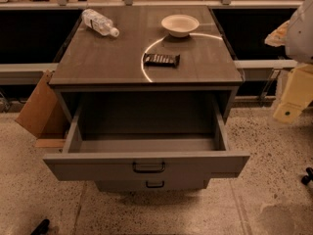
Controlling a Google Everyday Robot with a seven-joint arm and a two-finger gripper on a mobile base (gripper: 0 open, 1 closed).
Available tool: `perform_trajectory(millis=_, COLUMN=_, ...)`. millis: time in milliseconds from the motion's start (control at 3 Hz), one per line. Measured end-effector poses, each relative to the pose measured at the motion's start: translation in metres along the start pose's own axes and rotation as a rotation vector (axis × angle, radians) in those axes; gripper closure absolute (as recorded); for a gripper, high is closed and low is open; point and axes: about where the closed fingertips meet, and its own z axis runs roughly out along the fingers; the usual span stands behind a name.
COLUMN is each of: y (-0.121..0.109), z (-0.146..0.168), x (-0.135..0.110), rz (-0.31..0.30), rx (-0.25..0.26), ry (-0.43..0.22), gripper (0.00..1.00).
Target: Close top drawer
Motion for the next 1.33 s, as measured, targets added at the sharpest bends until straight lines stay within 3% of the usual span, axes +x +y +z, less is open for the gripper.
perform_trajectory(millis=333, y=0.0, z=0.0, x=0.0, rz=0.0, rx=0.0, ry=0.0, gripper=0.0)
perform_trajectory(millis=667, y=0.012, z=0.023, x=-0.004, rz=0.016, rx=-0.044, ry=-0.02, gripper=0.0)
perform_trajectory(millis=1333, y=0.081, z=0.106, x=-0.013, rz=0.046, rx=-0.227, ry=-0.094, gripper=0.0)
